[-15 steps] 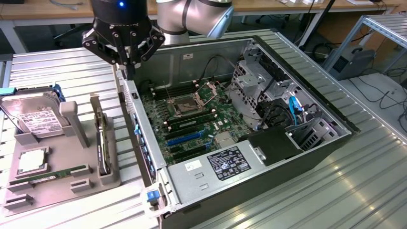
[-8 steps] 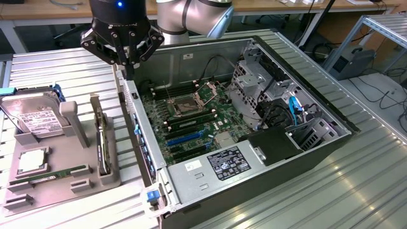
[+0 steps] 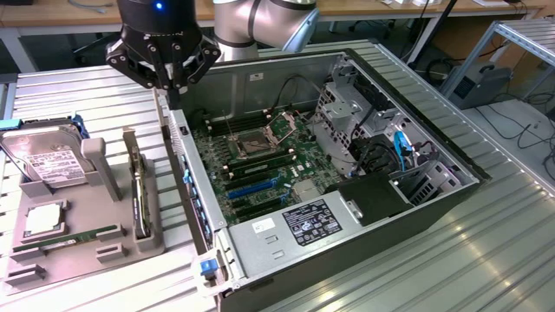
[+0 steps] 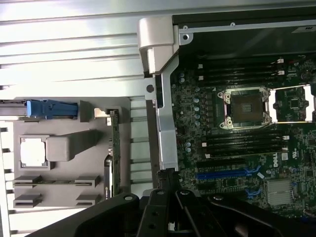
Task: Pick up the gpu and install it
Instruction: 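Reach for the gpu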
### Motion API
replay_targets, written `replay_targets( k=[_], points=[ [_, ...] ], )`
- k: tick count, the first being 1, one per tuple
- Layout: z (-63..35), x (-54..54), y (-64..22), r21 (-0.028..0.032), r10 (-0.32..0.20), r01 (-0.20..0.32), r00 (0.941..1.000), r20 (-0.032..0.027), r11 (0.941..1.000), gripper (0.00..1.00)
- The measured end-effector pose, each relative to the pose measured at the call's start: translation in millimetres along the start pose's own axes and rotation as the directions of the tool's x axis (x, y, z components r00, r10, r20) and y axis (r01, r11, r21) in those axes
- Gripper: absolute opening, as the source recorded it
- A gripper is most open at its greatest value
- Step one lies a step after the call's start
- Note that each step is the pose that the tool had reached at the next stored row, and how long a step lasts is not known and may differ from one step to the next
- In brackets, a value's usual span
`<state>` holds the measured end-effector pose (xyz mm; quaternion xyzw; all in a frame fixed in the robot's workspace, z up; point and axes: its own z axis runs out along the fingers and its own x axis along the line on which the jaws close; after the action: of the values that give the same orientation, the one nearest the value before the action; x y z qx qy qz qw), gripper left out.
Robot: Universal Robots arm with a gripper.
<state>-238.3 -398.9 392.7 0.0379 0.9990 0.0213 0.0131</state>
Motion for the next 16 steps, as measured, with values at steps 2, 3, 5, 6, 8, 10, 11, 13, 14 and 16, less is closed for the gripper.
replay_targets(
  k=[2,3,5,6,8,10,11,13,14,16],
  points=[
    [0.0,0.6,0.0,0.0,0.0,0.0,1.0,0.0,1.0,0.11],
    [0.0,1.0,-0.1,-0.0001,0.0,0.0,1.0,0.0,1.0,0.11],
    [0.0,1.8,-0.1,0.0,0.0,0.0,1.0,0.0,1.0,0.11],
    [-0.1,2.3,-0.2,0.0,0.0,0.0,1.0,0.0,1.0,0.11],
    [0.0,3.2,-0.2,-0.0001,0.0,0.0,1.0,0.0001,1.0,0.11],
    [-0.1,4.3,-0.3,-0.0001,0.0,0.0,1.0,0.0,1.0,0.11],
    [-0.1,4.7,-0.3,-0.0001,0.0,0.0,1.0,0.0001,1.0,0.11],
    [-0.1,5.9,-0.4,0.0,0.0,0.0,1.0,0.0,1.0,0.11],
    [-0.2,6.7,-0.5,0.0,0.0,0.0,1.0,0.0,1.0,0.11],
    [-0.2,7.6,-0.6,0.0,0.0,0.0,1.0,0.0,1.0,0.11]
  ],
)
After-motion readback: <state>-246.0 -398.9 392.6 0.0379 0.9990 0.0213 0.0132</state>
